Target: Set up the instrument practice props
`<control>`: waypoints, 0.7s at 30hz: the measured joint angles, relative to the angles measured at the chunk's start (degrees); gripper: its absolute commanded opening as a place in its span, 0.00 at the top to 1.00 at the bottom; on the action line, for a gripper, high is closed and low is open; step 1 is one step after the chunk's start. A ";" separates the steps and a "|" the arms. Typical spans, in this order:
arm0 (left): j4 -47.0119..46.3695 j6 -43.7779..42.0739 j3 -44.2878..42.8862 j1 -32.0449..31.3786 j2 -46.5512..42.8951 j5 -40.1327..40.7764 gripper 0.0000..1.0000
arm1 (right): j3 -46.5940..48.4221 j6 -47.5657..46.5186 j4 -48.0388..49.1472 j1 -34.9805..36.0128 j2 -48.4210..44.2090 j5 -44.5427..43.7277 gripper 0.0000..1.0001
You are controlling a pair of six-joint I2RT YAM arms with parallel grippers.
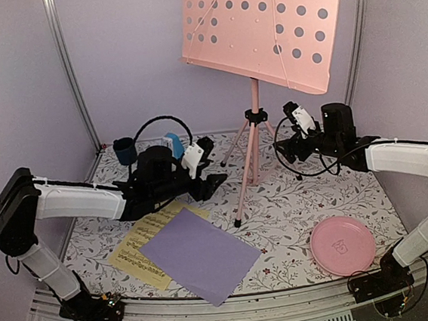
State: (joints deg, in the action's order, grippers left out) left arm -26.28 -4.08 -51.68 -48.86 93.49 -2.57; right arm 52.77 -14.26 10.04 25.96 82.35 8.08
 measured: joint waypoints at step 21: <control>0.61 -26.60 -34.18 6.40 28.35 -0.85 0.52 | 4.50 -2.40 -2.25 -0.17 7.67 -0.55 0.37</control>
State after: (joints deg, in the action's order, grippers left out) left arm -25.67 -30.68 -85.86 -42.46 121.84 -3.42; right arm 57.28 -16.67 7.79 25.78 90.02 7.53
